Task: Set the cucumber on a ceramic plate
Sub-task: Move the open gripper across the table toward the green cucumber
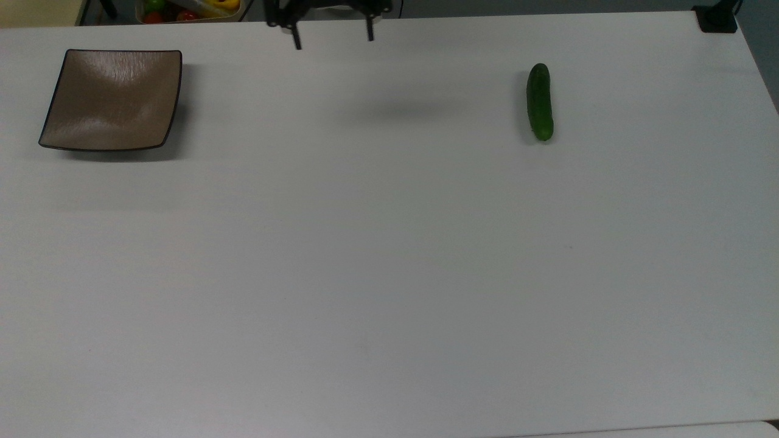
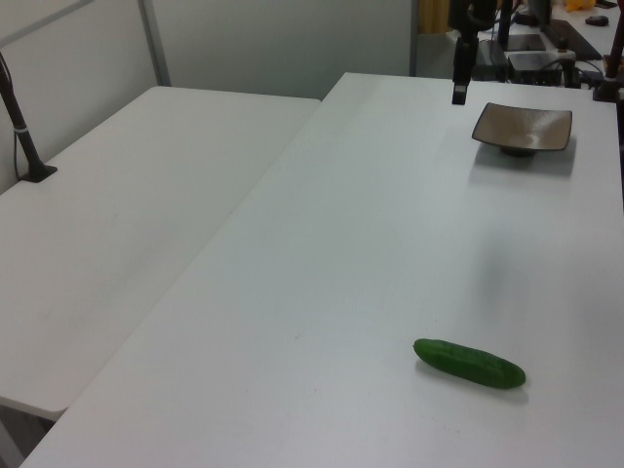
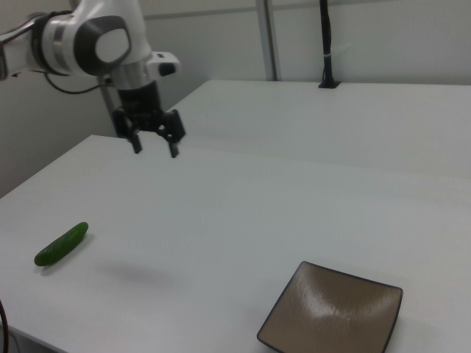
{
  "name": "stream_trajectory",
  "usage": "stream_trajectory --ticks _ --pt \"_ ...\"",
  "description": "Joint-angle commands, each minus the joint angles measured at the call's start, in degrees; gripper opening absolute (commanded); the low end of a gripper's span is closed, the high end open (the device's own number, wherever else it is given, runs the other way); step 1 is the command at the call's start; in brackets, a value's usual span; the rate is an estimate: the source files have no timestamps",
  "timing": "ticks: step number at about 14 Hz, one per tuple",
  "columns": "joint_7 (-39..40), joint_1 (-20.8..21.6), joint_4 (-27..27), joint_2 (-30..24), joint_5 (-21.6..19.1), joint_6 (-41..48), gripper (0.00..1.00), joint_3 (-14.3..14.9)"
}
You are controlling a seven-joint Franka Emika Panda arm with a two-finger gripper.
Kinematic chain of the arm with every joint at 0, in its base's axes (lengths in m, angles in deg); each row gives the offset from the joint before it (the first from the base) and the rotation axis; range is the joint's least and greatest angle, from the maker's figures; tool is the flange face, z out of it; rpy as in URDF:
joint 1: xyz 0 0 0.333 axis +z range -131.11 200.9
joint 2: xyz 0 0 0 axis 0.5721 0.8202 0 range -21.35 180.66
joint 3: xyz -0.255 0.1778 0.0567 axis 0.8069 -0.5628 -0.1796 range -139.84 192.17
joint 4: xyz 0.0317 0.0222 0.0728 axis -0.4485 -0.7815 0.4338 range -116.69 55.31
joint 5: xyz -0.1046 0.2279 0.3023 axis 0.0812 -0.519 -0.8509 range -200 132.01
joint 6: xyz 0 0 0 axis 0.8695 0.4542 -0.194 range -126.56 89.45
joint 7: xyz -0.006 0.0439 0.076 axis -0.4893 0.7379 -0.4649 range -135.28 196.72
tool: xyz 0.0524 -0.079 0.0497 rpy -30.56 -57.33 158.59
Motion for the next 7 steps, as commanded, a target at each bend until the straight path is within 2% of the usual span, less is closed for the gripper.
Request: stream_trajectory --ticks 1,7 --pt "-8.59 6.10 0.77 -0.40 0.11 1.76 1.00 -3.28" --pt "-21.70 9.53 0.69 0.74 0.11 0.97 1.00 -13.65"
